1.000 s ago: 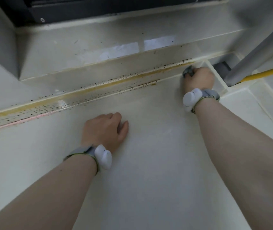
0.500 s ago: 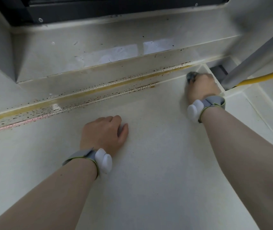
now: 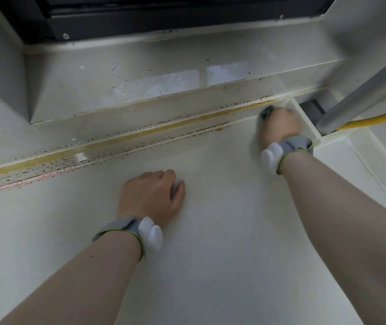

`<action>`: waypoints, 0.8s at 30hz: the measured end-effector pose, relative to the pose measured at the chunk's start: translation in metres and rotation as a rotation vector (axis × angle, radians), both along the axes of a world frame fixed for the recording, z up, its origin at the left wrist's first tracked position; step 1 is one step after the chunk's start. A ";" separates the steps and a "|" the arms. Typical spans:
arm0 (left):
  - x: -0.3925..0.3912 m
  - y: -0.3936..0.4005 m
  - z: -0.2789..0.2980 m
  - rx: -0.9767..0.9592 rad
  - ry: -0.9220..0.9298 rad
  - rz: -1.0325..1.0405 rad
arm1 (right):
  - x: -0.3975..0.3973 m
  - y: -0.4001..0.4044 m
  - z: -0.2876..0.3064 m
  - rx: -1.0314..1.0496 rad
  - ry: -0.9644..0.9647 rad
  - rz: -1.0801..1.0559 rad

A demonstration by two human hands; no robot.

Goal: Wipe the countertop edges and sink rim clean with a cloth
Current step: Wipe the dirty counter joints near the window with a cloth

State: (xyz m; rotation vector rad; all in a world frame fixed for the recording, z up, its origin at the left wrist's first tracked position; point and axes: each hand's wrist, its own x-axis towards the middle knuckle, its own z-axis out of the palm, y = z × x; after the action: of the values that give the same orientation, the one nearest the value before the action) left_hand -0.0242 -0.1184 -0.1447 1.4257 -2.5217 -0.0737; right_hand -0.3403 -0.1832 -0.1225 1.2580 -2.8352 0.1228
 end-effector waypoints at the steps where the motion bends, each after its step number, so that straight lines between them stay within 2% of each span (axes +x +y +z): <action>1: 0.000 0.000 0.000 -0.004 0.004 0.000 | -0.003 -0.005 0.003 0.007 -0.032 -0.011; 4: 0.001 0.001 -0.001 0.009 0.003 0.001 | 0.022 0.006 0.001 -0.098 -0.067 0.033; 7: -0.001 0.000 0.000 0.019 0.013 0.004 | 0.037 0.034 -0.013 -0.226 -0.004 0.171; 9: -0.002 0.000 0.001 0.007 0.012 -0.003 | 0.023 0.036 -0.011 -0.219 0.007 0.082; 11: -0.002 0.001 0.002 0.003 0.007 -0.001 | 0.003 0.028 -0.001 -0.245 -0.091 -0.066; 13: 0.000 0.000 0.000 0.007 -0.001 0.000 | -0.010 0.020 0.013 -0.391 -0.177 -0.107; 15: 0.000 0.000 -0.001 0.021 0.002 0.001 | -0.016 0.011 0.023 -0.560 -0.170 -0.061; 17: 0.000 -0.001 -0.001 0.017 0.006 0.000 | -0.016 -0.001 0.031 -0.638 -0.223 -0.095; 20: -0.001 -0.002 -0.002 0.005 0.008 0.001 | -0.004 -0.010 0.031 -0.597 -0.293 -0.222; 22: -0.001 -0.002 -0.001 0.015 0.005 0.005 | 0.018 -0.007 0.020 -0.566 -0.271 -0.138; 24: 0.000 -0.001 -0.001 0.020 0.005 0.002 | 0.044 0.000 0.010 -0.522 -0.258 0.033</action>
State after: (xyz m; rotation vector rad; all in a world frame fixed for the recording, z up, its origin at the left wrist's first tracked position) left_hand -0.0246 -0.1196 -0.1454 1.4338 -2.5230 -0.1024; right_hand -0.2967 -0.1829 -0.1125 1.2304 -2.6936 1.0161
